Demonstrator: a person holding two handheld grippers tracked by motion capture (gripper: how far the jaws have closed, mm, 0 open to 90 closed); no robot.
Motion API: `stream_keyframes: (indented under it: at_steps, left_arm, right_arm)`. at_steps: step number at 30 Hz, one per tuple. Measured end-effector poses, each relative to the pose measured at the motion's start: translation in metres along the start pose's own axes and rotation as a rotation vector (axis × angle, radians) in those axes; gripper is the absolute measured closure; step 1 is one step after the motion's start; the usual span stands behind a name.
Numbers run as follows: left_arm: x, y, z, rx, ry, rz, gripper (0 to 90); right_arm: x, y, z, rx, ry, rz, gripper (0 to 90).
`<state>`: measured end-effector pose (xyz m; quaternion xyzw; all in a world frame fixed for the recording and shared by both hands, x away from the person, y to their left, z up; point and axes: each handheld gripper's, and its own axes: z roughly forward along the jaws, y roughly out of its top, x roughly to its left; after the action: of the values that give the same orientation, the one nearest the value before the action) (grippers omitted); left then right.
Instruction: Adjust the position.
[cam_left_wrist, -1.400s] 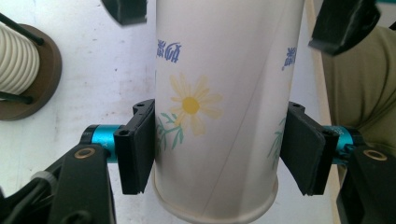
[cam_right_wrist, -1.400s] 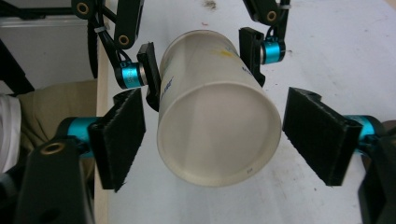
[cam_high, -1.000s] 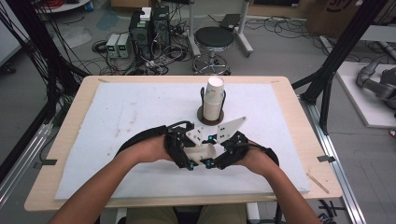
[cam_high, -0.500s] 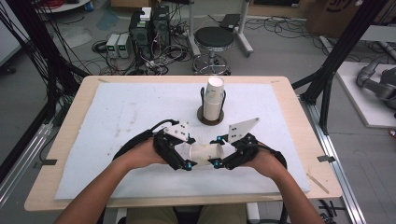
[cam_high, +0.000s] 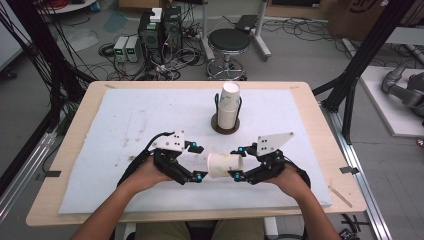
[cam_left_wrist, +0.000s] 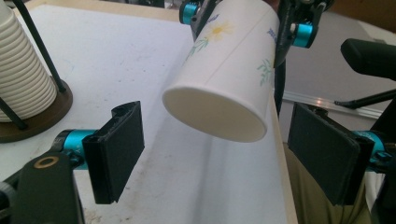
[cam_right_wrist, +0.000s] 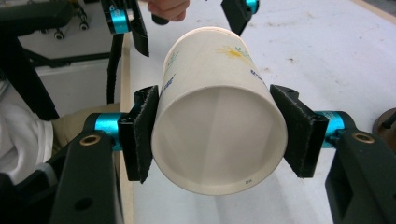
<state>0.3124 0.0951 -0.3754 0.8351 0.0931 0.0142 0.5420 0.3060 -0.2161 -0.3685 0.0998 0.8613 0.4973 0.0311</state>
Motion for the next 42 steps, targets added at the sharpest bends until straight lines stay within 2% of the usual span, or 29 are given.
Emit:
stream_keyframes:
  at_steps: [7, 12, 13, 18, 22, 30, 37, 40, 41, 42]
  left_arm:
    - [-0.001, -0.008, -0.005, -0.056, 0.01, 0.002, 18.5]
    - [-0.004, -0.012, -0.004, -0.086, -0.01, 0.003, 18.5]
    - [-0.005, -0.012, -0.002, -0.097, -0.011, -0.009, 18.5]
    - [-0.003, -0.013, 0.0, -0.106, -0.011, -0.007, 18.5]
    - [-0.002, -0.013, 0.001, -0.119, -0.025, -0.01, 18.5]
    - [-0.003, -0.013, 0.007, -0.112, -0.052, -0.003, 18.5]
    - [-0.001, -0.013, 0.011, -0.14, -0.083, -0.029, 19.0]
    - [0.001, -0.013, 0.012, -0.147, -0.097, -0.033, 20.9]
    - [0.001, -0.013, 0.013, -0.154, -0.113, -0.029, 23.3]
    - [0.001, -0.013, 0.013, -0.15, -0.109, -0.022, 25.8]
  right_arm:
    - [0.0, -0.011, 0.003, -0.065, 0.02, 0.017, 37.2]
    - [0.0, -0.014, 0.006, -0.1, 0.035, 0.015, 37.2]
    - [-0.001, -0.014, 0.006, -0.106, 0.037, 0.012, 37.2]
    - [0.0, -0.015, 0.007, -0.138, 0.059, 0.011, 37.3]
    - [0.0, -0.016, 0.009, -0.152, 0.076, 0.01, 37.3]
    - [-0.001, -0.016, 0.01, -0.183, 0.097, 0.015, 37.3]
    - [-0.001, -0.014, 0.012, -0.202, 0.122, 0.012, 37.3]
    - [-0.002, -0.015, 0.013, -0.209, 0.135, 0.023, 37.3]
    - [-0.002, -0.015, 0.014, -0.213, 0.138, 0.03, 37.3]
    - [-0.003, -0.016, 0.014, -0.213, 0.14, 0.032, 37.4]
